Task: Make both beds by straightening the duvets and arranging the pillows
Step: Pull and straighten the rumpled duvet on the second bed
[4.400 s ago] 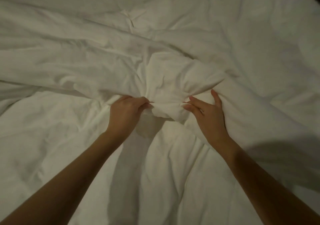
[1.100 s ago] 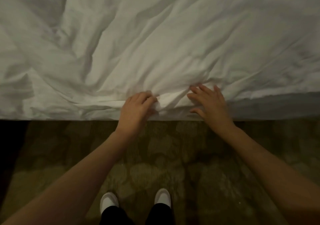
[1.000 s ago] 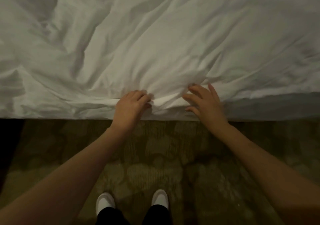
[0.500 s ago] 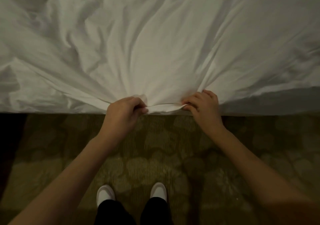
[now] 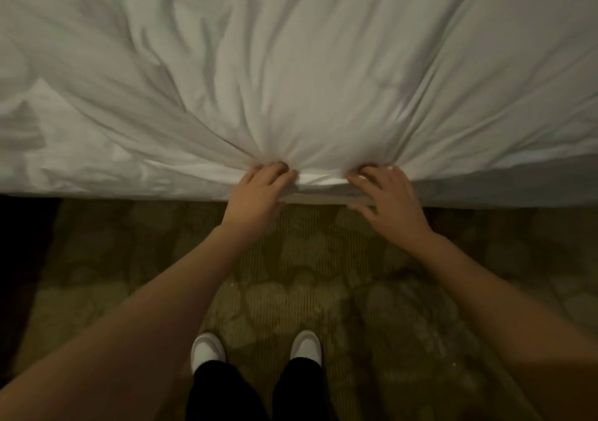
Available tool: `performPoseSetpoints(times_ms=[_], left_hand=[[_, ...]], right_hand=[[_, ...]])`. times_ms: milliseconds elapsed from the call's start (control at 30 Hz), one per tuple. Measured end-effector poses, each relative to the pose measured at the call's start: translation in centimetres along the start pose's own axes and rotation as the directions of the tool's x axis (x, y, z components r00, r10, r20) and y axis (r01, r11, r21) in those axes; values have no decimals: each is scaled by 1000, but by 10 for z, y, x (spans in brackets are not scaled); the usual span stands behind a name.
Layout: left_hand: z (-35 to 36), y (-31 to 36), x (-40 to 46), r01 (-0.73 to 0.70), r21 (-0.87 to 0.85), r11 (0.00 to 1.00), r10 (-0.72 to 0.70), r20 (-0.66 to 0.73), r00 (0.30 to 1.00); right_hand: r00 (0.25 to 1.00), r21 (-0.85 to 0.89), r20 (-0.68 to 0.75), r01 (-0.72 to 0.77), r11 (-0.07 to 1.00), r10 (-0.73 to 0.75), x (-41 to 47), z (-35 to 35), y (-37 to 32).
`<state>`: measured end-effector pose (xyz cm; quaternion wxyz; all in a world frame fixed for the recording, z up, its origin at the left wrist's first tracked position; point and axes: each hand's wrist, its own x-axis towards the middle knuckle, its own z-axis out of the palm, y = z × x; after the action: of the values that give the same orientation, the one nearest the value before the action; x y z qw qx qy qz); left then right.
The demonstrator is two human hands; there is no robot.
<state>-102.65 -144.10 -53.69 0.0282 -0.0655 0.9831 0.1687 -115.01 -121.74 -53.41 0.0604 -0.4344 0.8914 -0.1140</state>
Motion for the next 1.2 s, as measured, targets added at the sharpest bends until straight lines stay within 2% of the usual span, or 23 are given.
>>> performPoseSetpoints(times_ms=[67,167,233,367,500,700,900,1200], left_hand=[[-2,-5,-13,-49,82,995,45,49,998],[-13,-14,-28,-109,161,981,115,-29,993],[-27,-23,-33,-92,188,978,106,-69,992],[-61,-45,-49,-85,187,979,98,-63,993],[-97,-92,-72,-85,263,961,113,-92,989],[-157,-194,-112,23,338,941,11,-98,995],[-196,-269,-137,74,400,914,-12,-156,988],[-234,-356,-99,157,353,923,-78,-227,971]], right_hand=[[1000,3,-20,-10,1000,11,-2,-8,-6],[997,36,-65,-50,998,52,-1,-21,-21],[993,39,-97,-64,997,68,5,-27,-33],[978,37,-188,-89,995,94,19,-33,-71],[977,50,-184,-103,993,110,42,-29,-130],[966,106,-248,-52,993,77,108,-18,-241],[946,130,-321,6,991,36,163,-5,-335],[936,31,-330,142,989,-124,266,-3,-398]])
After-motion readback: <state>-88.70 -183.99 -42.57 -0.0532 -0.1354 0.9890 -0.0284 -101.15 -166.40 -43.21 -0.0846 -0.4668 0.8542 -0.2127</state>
